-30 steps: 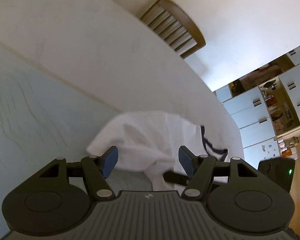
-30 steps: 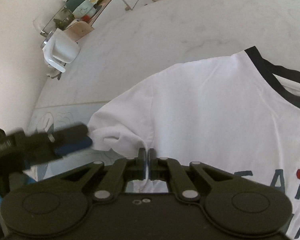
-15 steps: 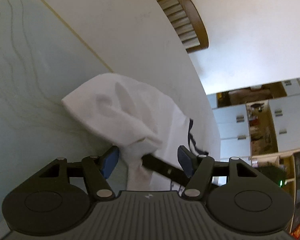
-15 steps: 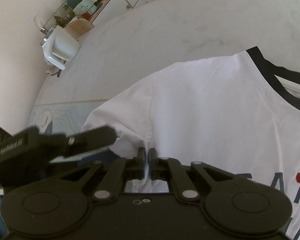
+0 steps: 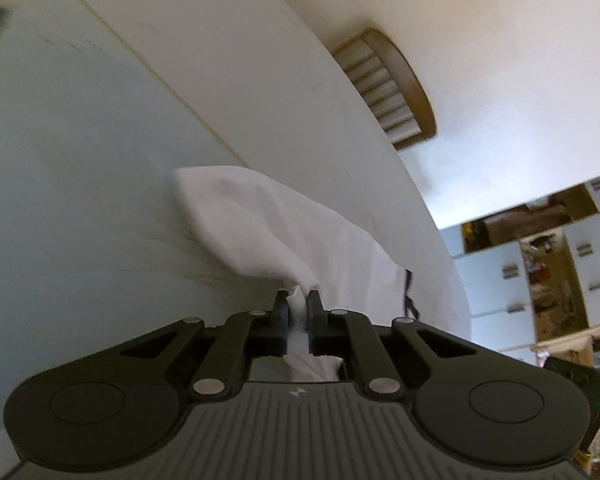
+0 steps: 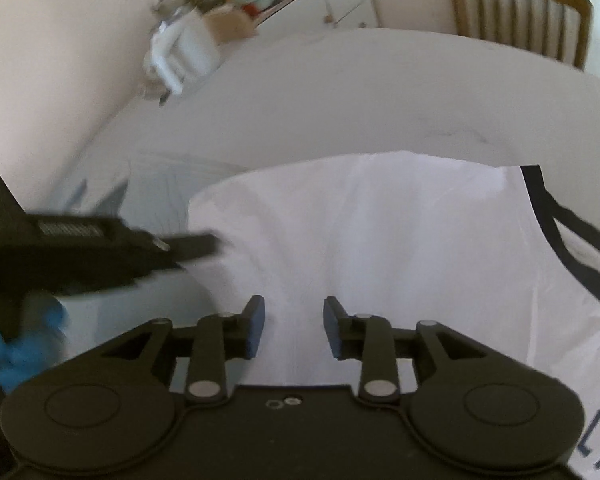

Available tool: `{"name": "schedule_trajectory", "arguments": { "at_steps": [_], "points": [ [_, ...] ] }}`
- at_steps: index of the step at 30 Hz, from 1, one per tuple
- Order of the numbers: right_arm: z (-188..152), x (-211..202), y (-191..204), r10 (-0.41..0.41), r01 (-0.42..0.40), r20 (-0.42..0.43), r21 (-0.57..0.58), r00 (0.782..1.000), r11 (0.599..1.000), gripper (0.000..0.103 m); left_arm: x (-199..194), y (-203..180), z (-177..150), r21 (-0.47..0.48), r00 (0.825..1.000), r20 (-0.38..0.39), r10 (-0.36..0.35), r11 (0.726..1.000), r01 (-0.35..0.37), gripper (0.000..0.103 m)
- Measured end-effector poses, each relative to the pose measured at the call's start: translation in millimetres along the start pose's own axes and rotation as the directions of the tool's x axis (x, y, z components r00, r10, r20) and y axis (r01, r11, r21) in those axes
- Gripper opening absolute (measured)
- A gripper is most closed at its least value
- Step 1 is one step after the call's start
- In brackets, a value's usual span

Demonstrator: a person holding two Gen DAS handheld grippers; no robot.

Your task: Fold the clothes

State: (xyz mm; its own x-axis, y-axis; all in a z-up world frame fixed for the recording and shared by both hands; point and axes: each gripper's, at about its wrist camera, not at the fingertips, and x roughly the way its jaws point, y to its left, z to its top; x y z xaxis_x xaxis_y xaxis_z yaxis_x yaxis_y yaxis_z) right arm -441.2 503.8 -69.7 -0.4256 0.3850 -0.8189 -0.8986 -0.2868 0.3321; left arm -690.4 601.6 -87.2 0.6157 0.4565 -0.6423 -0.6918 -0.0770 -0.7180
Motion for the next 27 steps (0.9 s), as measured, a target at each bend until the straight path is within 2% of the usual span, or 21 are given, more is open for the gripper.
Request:
{"name": "schedule_trajectory", "arguments": {
  "at_steps": [3, 6, 10, 12, 13, 15, 17, 20, 23, 27],
  "points": [
    [-6, 7, 6, -0.044, 0.042, -0.028, -0.058, 0.999, 0.997, 0.103, -21, 15, 0, -0.017, 0.999, 0.025, 0.028, 0.999, -0.028, 0.007],
    [-11, 11, 12, -0.072, 0.069, -0.02, -0.108, 0.997, 0.992, 0.103, -30, 27, -1, -0.007, 0.998, 0.025, 0.058, 0.998, -0.058, 0.007],
    [-11, 10, 22, -0.116, 0.112, -0.018, -0.164, 0.993, 0.98, 0.103, -26, 34, 0, -0.003, 0.995, -0.048, 0.085, 0.996, -0.086, 0.008],
    [-13, 4, 28, -0.125, 0.121, -0.01, -0.193, 0.992, 0.974, 0.103, -26, 30, -3, 0.028, 0.992, -0.06, 0.111, 0.994, -0.11, 0.011],
    [-15, 0, 32, -0.123, 0.119, -0.006, -0.208, 0.992, 0.971, 0.103, -28, 28, -4, 0.045, 0.991, -0.057, 0.122, 0.992, -0.119, 0.016],
    [-21, -11, 41, -0.107, 0.102, -0.009, -0.238, 0.994, 0.966, 0.103, -32, 24, -6, 0.079, 0.989, -0.049, 0.142, 0.987, -0.138, 0.03],
    [-31, -22, 51, -0.074, 0.064, -0.023, -0.277, 0.997, 0.959, 0.103, -41, 23, -8, 0.11, 0.988, -0.026, 0.153, 0.983, -0.149, 0.07],
    [-52, -32, 72, 0.0, -0.029, -0.084, -0.336, 0.996, 0.942, 0.103, -57, 23, -12, 0.138, 0.989, -0.004, 0.145, 0.98, -0.143, 0.071],
    [-77, -35, 96, 0.064, -0.124, -0.164, -0.386, 0.984, 0.914, 0.103, -70, 30, -14, 0.13, 0.988, 0.004, 0.151, 0.98, -0.151, 0.071],
    [-109, -26, 129, 0.081, -0.183, -0.245, -0.429, 0.966, 0.885, 0.103, -85, 42, -21, 0.106, 0.987, 0.003, 0.161, 0.981, -0.161, 0.071]
  ]
}}
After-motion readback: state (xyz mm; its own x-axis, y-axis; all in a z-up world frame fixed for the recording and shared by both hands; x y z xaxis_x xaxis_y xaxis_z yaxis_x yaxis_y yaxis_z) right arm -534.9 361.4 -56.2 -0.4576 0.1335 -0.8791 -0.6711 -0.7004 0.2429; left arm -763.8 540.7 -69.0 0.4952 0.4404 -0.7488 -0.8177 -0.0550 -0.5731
